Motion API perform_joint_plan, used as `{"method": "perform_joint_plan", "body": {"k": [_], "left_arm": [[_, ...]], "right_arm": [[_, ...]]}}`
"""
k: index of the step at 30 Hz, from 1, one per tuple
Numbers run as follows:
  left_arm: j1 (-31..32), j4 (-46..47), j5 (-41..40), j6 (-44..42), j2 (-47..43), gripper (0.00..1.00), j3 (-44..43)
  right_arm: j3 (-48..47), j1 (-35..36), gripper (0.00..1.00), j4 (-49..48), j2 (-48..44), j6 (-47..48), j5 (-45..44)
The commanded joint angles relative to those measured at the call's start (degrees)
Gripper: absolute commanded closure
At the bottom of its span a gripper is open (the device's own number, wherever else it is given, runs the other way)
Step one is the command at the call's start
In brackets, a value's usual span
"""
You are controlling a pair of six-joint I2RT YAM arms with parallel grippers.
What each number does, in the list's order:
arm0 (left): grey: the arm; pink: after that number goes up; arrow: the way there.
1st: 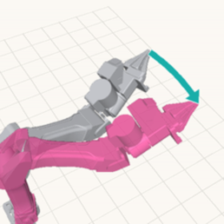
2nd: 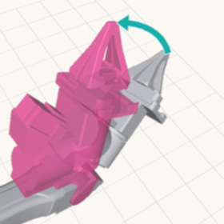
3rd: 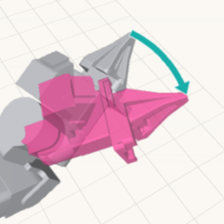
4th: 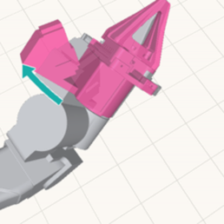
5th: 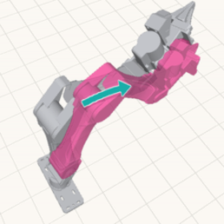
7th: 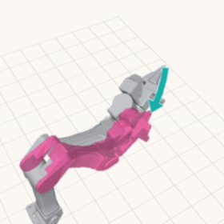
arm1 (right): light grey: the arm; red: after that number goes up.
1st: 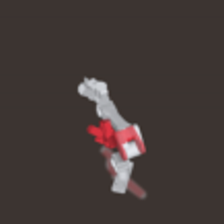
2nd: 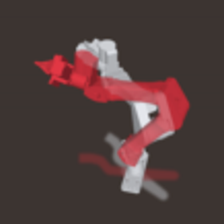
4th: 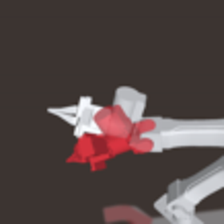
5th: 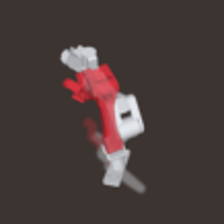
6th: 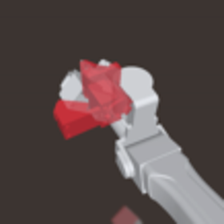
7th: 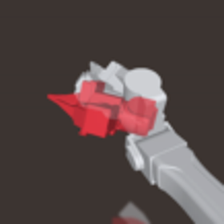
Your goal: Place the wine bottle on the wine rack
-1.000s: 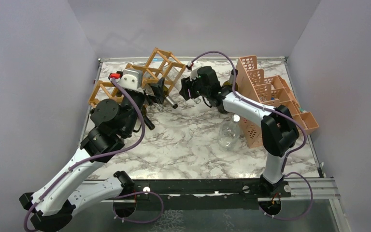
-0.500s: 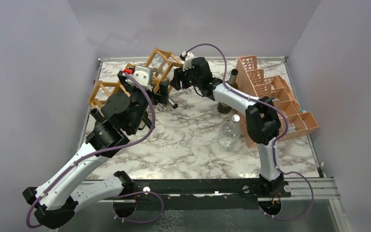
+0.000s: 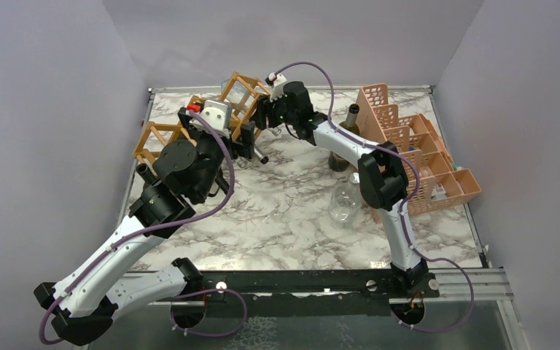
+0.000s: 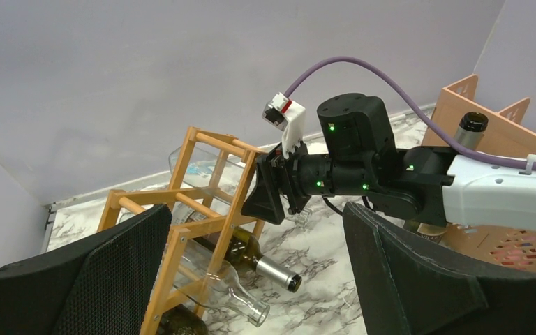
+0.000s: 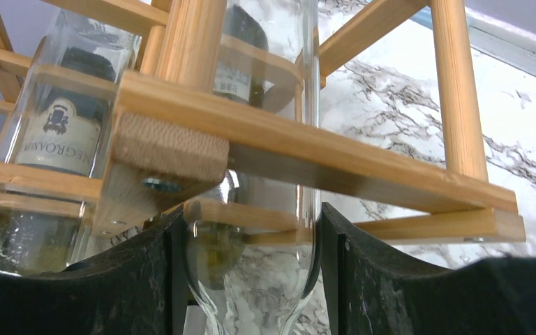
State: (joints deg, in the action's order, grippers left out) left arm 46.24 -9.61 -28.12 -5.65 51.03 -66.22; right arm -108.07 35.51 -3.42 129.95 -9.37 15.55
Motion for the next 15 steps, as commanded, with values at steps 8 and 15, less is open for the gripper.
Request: {"method": "perform_joint_plan", "body": {"k": [8, 15], "left_arm": [[0.12, -1.16, -0.58, -0.24, -1.77, 0.01, -0.95], [0.11, -1.30, -0.78, -0.15, -2.08, 0.01, -0.55]], "right_arm": [[-4.96, 0.44, 0.55, -2.48, 3.26, -1.09, 2.40], [-5.24, 0.44, 0.37, -2.88, 3.64, -1.59, 1.70]]}}
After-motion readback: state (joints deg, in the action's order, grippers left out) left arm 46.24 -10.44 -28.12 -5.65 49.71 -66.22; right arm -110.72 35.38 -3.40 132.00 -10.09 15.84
